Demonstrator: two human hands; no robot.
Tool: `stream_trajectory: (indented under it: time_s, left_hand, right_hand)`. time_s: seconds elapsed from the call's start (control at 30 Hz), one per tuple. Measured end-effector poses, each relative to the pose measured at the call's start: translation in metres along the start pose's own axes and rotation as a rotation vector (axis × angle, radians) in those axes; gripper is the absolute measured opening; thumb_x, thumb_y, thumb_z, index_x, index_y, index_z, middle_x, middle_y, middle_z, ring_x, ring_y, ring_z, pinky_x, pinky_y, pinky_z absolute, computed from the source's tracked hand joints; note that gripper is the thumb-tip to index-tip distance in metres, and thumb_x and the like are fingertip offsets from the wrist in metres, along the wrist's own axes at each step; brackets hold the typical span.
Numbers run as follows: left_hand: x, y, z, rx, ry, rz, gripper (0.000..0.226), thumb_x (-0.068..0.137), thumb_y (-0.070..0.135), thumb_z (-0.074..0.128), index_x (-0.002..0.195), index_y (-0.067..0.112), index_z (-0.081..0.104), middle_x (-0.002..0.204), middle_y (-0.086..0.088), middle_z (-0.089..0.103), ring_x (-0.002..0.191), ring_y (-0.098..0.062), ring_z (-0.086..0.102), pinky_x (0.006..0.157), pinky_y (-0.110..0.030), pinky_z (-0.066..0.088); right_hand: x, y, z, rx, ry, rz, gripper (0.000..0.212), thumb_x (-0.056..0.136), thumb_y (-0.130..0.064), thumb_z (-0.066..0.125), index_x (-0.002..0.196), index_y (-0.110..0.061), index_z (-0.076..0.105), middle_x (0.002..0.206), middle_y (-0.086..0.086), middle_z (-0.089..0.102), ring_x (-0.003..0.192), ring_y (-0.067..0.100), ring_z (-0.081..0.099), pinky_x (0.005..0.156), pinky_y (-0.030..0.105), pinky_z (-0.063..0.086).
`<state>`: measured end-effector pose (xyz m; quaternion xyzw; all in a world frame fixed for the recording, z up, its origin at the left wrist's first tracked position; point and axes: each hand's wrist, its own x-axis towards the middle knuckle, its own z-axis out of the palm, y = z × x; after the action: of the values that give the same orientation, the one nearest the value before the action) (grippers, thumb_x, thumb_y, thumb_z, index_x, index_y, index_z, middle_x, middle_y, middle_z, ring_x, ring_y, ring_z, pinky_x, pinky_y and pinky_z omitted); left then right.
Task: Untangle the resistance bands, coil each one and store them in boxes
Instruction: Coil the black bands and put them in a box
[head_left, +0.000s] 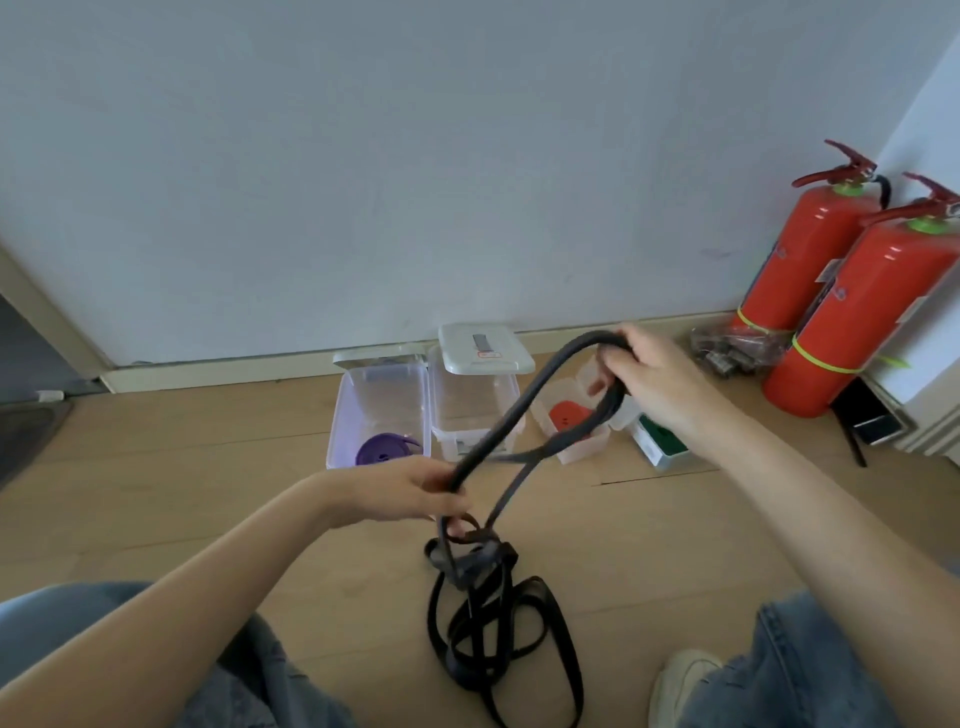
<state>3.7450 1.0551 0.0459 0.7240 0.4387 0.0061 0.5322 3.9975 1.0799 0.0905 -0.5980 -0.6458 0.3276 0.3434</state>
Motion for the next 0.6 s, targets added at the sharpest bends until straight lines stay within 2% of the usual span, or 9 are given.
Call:
stream_trajectory:
  time_s: [0.07, 0.13, 0.17, 0.2, 0.27, 0.37, 0.43, 0.53, 0.6]
  left_hand:
    - [-0.004, 0.008, -0.012, -0.082, 0.144, 0.039, 0.021, 0.098, 0.021, 0.044, 0.078, 0.018, 0.049, 0.067, 0.004, 0.052, 0.069, -0.011, 0.060, 0.087, -0.032, 0.051]
    - [-0.006, 0.022, -0.022, -0.133, 0.179, 0.108, 0.023, 0.099, 0.019, 0.041, 0.076, 0.016, 0.045, 0.062, 0.003, 0.037, 0.051, -0.007, 0.043, 0.068, -0.025, 0.052]
    - [-0.005, 0.030, -0.023, -0.117, 0.137, 0.129, 0.023, 0.099, 0.019, 0.041, 0.076, 0.015, 0.044, 0.061, 0.003, 0.033, 0.049, -0.006, 0.037, 0.060, -0.021, 0.048]
    - [-0.004, 0.037, -0.023, -0.072, 0.079, 0.129, 0.023, 0.099, 0.019, 0.041, 0.077, 0.015, 0.043, 0.060, 0.005, 0.032, 0.049, -0.007, 0.033, 0.055, -0.019, 0.044]
    - [0.001, 0.046, -0.018, -0.009, -0.022, 0.114, 0.022, 0.098, 0.018, 0.043, 0.077, 0.013, 0.044, 0.057, 0.007, 0.033, 0.049, -0.009, 0.032, 0.051, -0.019, 0.038]
    - [0.005, 0.049, -0.016, -0.027, -0.041, 0.115, 0.022, 0.098, 0.020, 0.043, 0.090, 0.001, 0.051, 0.058, 0.007, 0.035, 0.050, -0.008, 0.034, 0.052, -0.018, 0.037]
    - [0.004, 0.042, -0.017, 0.032, -0.010, 0.099, 0.024, 0.097, 0.023, 0.045, 0.096, 0.000, 0.051, 0.063, 0.005, 0.044, 0.054, -0.008, 0.046, 0.060, -0.016, 0.042]
    - [-0.002, 0.029, -0.018, 0.115, 0.025, 0.027, 0.023, 0.098, 0.027, 0.042, 0.078, 0.016, 0.044, 0.065, 0.006, 0.047, 0.062, -0.008, 0.056, 0.066, -0.017, 0.044]
    - [-0.007, 0.031, -0.020, 0.028, 0.076, 0.007, 0.026, 0.099, 0.028, 0.039, 0.075, 0.018, 0.040, 0.061, 0.007, 0.038, 0.053, -0.006, 0.048, 0.060, -0.020, 0.046]
  right_hand:
    - [-0.001, 0.013, 0.002, -0.430, -0.236, 0.077, 0.022, 0.096, -0.020, 0.049, 0.075, -0.015, 0.048, 0.063, -0.003, 0.052, 0.050, 0.007, 0.052, 0.043, 0.012, 0.036]
    - [-0.005, 0.024, 0.008, -0.604, -0.474, 0.115, 0.017, 0.087, -0.022, 0.061, 0.077, -0.017, 0.049, 0.073, -0.002, 0.053, 0.066, 0.012, 0.052, 0.052, 0.011, 0.037]
    - [-0.008, 0.025, 0.012, -0.550, -0.527, 0.089, 0.020, 0.081, -0.026, 0.068, 0.091, -0.018, 0.053, 0.091, -0.003, 0.058, 0.083, 0.015, 0.056, 0.066, 0.014, 0.043]
    - [-0.011, 0.024, 0.017, -0.434, -0.551, 0.026, 0.045, 0.076, -0.031, 0.074, 0.113, -0.021, 0.051, 0.115, -0.009, 0.056, 0.104, 0.013, 0.053, 0.085, 0.019, 0.044]
    - [-0.018, 0.015, 0.033, -0.174, -0.586, -0.074, 0.079, 0.072, -0.037, 0.076, 0.138, -0.035, 0.032, 0.133, -0.027, 0.040, 0.123, -0.005, 0.038, 0.101, 0.014, 0.030]
    - [-0.024, 0.001, 0.052, -0.119, -0.575, -0.258, 0.030, 0.086, -0.017, 0.063, 0.111, -0.032, 0.056, 0.093, -0.018, 0.063, 0.095, 0.003, 0.060, 0.089, 0.021, 0.047]
    - [-0.020, -0.003, 0.042, -0.096, -0.447, -0.262, 0.025, 0.092, -0.006, 0.049, 0.087, -0.029, 0.058, 0.072, -0.006, 0.062, 0.076, 0.017, 0.063, 0.077, 0.035, 0.051]
    - [-0.009, -0.004, 0.014, -0.142, -0.237, -0.164, 0.022, 0.094, -0.006, 0.043, 0.088, -0.017, 0.060, 0.072, 0.001, 0.063, 0.065, 0.004, 0.059, 0.065, 0.020, 0.047]
    - [-0.007, 0.001, 0.008, -0.267, -0.331, -0.078, 0.021, 0.096, -0.008, 0.041, 0.087, -0.017, 0.058, 0.074, 0.000, 0.061, 0.063, -0.001, 0.057, 0.059, 0.012, 0.041]
